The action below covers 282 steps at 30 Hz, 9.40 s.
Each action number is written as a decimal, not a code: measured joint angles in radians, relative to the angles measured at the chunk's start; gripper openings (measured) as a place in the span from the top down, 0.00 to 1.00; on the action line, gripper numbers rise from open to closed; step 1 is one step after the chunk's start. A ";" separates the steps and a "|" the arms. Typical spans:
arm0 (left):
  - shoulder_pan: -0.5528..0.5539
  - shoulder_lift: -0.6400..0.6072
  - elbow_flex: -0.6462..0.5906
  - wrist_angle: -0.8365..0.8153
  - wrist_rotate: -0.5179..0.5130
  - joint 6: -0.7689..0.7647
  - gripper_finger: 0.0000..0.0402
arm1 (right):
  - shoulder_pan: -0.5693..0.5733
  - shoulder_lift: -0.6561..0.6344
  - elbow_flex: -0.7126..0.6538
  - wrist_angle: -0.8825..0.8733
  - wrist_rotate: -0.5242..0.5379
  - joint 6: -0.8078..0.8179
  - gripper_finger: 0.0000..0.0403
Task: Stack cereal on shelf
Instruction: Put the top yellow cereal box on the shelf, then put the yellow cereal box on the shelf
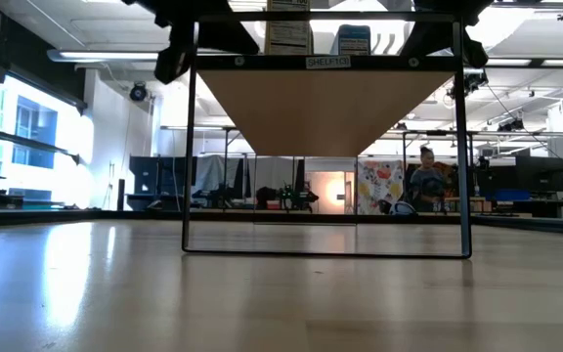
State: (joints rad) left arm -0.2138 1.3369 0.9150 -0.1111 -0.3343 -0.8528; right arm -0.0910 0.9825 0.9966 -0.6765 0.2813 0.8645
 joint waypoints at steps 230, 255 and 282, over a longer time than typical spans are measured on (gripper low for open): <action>0.004 0.609 1.330 -0.891 0.322 0.122 0.66 | 0.079 -0.148 0.265 -0.179 -0.446 -0.418 1.00; 0.078 0.682 1.330 -0.937 0.298 0.057 0.66 | 0.496 -0.005 0.265 -0.284 -0.111 -0.391 1.00; 0.083 0.681 1.290 -0.927 0.266 0.106 0.65 | 0.644 0.026 -0.158 0.314 0.208 -0.246 1.00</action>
State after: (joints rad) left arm -0.1303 2.0178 2.2051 -1.0381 -0.0685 -0.7467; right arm 0.5535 1.0084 0.8384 -0.3626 0.4897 0.6184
